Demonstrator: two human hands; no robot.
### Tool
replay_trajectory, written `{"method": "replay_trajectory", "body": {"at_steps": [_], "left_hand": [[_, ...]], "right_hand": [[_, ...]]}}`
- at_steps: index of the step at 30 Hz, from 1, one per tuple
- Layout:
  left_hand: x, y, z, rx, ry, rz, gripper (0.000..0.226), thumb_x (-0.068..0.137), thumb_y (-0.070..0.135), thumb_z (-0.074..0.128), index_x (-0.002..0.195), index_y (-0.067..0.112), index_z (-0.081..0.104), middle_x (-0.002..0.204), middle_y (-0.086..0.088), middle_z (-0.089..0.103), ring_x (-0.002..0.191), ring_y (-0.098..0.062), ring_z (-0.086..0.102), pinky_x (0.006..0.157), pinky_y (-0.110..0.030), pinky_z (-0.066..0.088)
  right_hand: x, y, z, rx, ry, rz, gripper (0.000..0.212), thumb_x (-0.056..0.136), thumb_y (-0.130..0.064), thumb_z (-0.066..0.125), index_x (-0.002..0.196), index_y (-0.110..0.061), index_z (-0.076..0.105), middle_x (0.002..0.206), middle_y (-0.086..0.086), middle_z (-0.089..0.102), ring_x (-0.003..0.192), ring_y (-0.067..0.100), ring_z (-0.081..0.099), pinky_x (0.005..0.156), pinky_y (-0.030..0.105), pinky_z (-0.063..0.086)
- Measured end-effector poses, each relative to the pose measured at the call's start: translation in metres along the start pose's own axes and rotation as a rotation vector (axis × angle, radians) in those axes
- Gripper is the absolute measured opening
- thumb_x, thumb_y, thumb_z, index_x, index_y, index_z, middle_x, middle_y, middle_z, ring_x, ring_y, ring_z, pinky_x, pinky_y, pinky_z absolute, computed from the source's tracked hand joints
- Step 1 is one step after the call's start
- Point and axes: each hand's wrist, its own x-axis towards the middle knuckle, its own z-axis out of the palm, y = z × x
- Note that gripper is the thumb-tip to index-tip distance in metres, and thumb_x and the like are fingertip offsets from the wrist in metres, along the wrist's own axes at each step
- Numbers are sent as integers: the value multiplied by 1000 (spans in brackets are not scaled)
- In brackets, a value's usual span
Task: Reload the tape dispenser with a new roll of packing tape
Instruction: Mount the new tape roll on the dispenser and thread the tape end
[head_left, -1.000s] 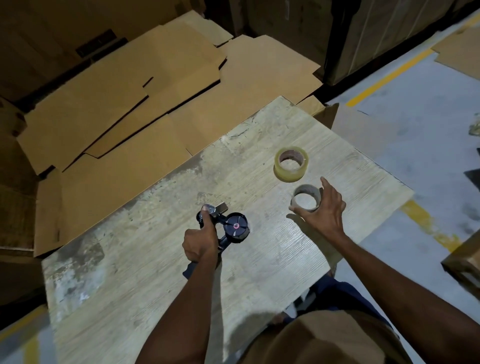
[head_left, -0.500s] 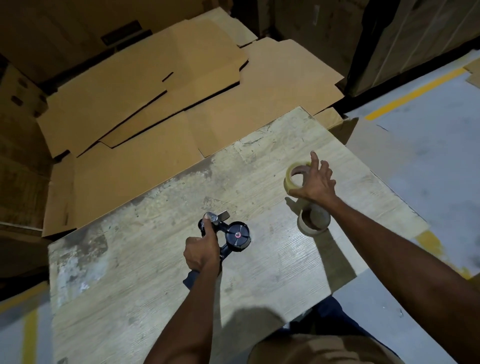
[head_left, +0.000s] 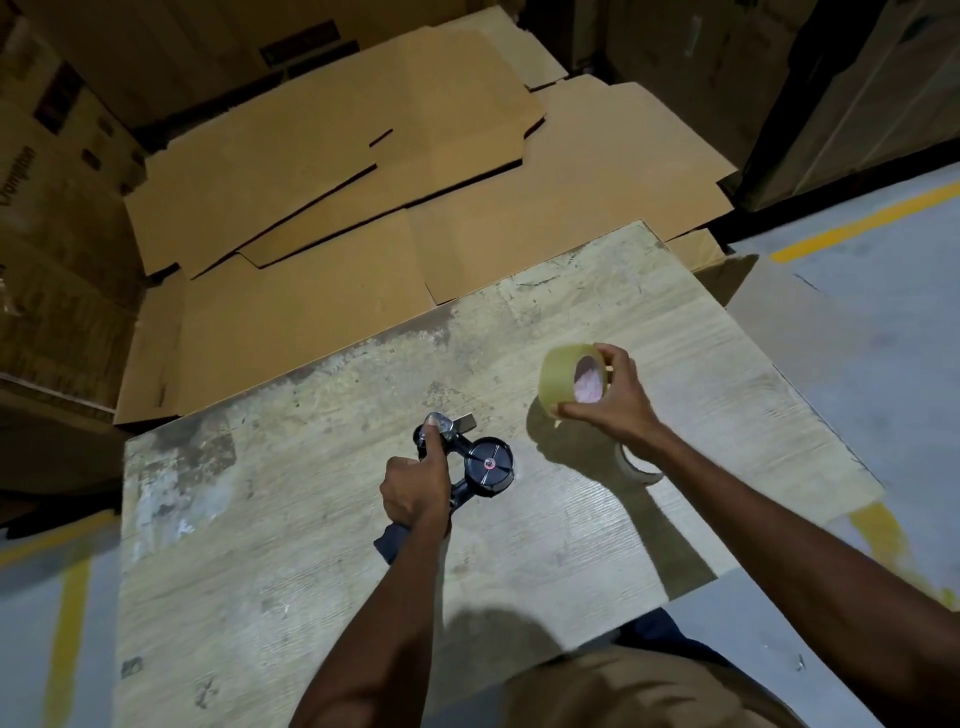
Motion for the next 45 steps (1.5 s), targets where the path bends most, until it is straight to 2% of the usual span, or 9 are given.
{"method": "replay_trajectory", "body": {"at_steps": [6, 8, 14, 17, 19, 24, 28, 35, 45], "left_hand": [[3, -3, -6, 18, -53, 47, 92, 75, 94, 44, 84, 6, 65, 74, -5, 62, 60, -22, 53, 49, -28, 33], [4, -4, -8, 20, -60, 74, 90, 75, 93, 47, 83, 5, 64, 75, -6, 63, 60, -22, 53, 50, -28, 36], [10, -15, -14, 33, -151, 114, 92, 76, 95, 39, 80, 6, 62, 78, -10, 67, 66, -28, 61, 50, -27, 36], [14, -20, -23, 16, -225, 166, 90, 72, 99, 37, 69, 11, 53, 67, -3, 63, 57, -23, 60, 48, -25, 32], [16, -24, -27, -9, -257, 190, 90, 71, 100, 38, 79, 12, 56, 75, -1, 64, 64, -22, 61, 51, -26, 34], [18, -38, -33, -79, -283, 265, 84, 77, 95, 38, 109, 21, 59, 93, -3, 71, 82, -22, 67, 56, -27, 39], [20, -50, -35, -177, -306, 357, 63, 91, 81, 42, 102, 22, 60, 86, -3, 71, 74, -17, 66, 57, -29, 42], [29, -59, -41, -374, -510, 382, 36, 93, 57, 65, 90, 23, 72, 97, 1, 73, 90, -15, 68, 68, -27, 46], [24, -57, -45, -235, -517, 506, 85, 60, 96, 60, 103, 23, 64, 105, -1, 66, 84, -9, 60, 66, -25, 41]], "right_hand": [[-40, -11, 28, 199, -64, -40, 105, 61, -31, 98, 146, -38, 35, 144, 0, 49, 128, 19, 53, 105, 51, 55], [-49, -13, 30, 125, -80, -63, 111, 56, -39, 97, 147, -44, 34, 149, -2, 45, 132, 20, 51, 106, 50, 53], [-64, -13, 44, -384, -186, -176, 122, 58, -30, 98, 157, -15, 27, 149, 7, 36, 135, 22, 43, 102, 27, 39], [-70, -12, 56, -499, -273, -254, 125, 54, -31, 100, 155, -10, 30, 146, 8, 37, 134, 21, 43, 103, 20, 35], [-71, -11, 66, -530, -315, -299, 128, 51, -31, 102, 155, -13, 30, 144, 7, 35, 130, 15, 43, 104, 17, 35], [-72, -24, 88, -549, -357, -323, 129, 51, -27, 103, 157, -23, 30, 143, 9, 34, 127, 16, 42, 110, 26, 42], [-68, -28, 98, -595, -362, -315, 129, 50, -30, 102, 157, -23, 30, 145, 7, 38, 132, 25, 47, 109, 31, 46], [-60, -32, 101, -679, -378, -328, 132, 51, -32, 101, 159, -14, 27, 149, 7, 41, 135, 27, 46, 110, 37, 47], [-45, -42, 98, -742, -457, -346, 128, 55, -30, 99, 160, -14, 28, 153, 7, 43, 140, 26, 41, 114, 37, 43]]}}
